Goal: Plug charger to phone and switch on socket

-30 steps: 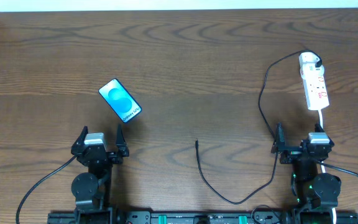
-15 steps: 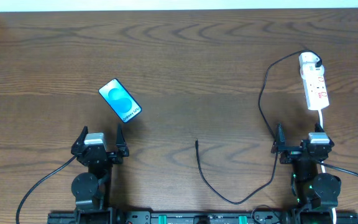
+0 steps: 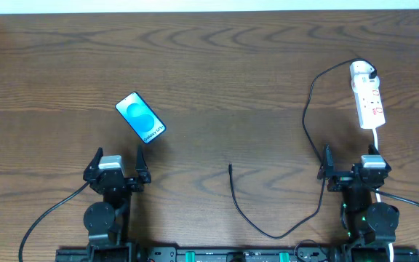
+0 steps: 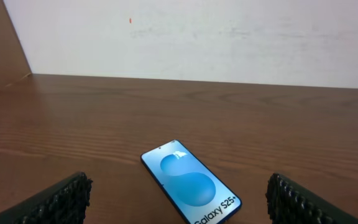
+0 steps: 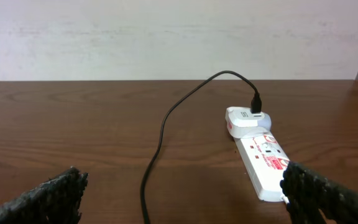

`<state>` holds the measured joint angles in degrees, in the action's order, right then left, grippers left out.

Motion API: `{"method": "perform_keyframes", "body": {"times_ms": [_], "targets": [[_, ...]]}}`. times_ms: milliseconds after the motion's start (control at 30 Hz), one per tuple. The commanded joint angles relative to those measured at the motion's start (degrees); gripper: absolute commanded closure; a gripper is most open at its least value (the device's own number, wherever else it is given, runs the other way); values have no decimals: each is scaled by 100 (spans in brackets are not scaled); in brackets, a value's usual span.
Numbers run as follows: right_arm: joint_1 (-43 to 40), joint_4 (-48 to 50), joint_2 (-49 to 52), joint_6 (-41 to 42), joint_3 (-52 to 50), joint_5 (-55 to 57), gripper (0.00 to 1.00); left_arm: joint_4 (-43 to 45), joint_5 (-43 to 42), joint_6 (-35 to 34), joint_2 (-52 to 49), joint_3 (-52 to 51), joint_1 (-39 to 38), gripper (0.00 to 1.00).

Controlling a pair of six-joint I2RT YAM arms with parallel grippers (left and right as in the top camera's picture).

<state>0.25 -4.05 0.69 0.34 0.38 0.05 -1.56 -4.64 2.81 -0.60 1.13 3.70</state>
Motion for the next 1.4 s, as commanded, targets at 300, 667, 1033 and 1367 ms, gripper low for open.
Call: {"method": "perform_keyframes", "body": {"times_ms": [300,667,1033,1367], "targets": [[39,-24,-37,-81,-7,87,1,195,-636,-55,37,-76,31,10],[39,-24,-37,-81,-7,87,1,-376,-623,-160,0,494,31,10],[39,-24,-37,-81,-7,87,1,-831,-343,-160,-1405,1725,31,10],[39,-24,-37,-81,-7,87,1,-1871,-348,-299,-4009,3917,31,10]]}}
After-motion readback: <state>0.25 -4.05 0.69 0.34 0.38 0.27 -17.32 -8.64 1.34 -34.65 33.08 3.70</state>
